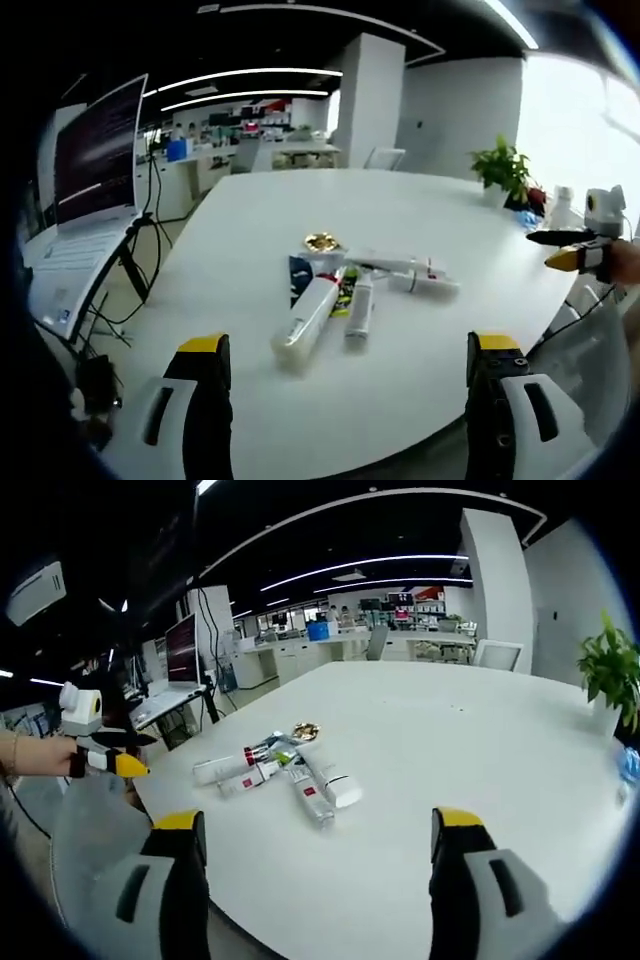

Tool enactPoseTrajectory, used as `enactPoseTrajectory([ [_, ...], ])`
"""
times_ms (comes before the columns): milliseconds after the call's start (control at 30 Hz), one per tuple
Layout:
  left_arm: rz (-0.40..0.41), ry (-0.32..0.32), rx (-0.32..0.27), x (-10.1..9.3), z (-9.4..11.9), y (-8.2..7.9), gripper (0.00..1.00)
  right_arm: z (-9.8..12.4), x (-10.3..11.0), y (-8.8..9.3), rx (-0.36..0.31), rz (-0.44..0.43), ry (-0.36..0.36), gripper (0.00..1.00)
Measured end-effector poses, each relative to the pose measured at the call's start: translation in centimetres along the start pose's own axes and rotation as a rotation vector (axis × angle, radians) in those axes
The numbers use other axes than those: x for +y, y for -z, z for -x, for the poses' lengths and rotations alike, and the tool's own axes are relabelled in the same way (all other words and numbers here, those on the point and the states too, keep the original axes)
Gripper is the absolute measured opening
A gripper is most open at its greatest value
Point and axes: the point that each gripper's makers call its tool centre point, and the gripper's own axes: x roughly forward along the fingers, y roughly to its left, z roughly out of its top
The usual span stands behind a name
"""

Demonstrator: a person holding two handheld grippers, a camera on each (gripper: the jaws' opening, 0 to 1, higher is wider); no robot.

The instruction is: Arrange the skincare products in the storage area until every visible bottle or jar stands upright without overlapping.

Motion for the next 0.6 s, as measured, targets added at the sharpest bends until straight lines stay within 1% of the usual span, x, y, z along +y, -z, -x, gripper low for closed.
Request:
enactPoseTrajectory([
  [267,-0.001,-0.006,0.033,0.0,-0.2,0.5,0.97,-1.6,-1.3,-1.6,0.008,0.053,-0.058,0.88],
  [533,-0.003,0.015,0.055,-0.3,-0.3,0.9,0.97,-2.9,-1.2,-1.9,0.038,0.084,-0.068,0.87],
  [600,-0.003,0.029,0.057,-0.5,-0.4,1.0,0.97,-3.5,-1.3,-2.0,0.056,0.114,-0.065,0.87],
])
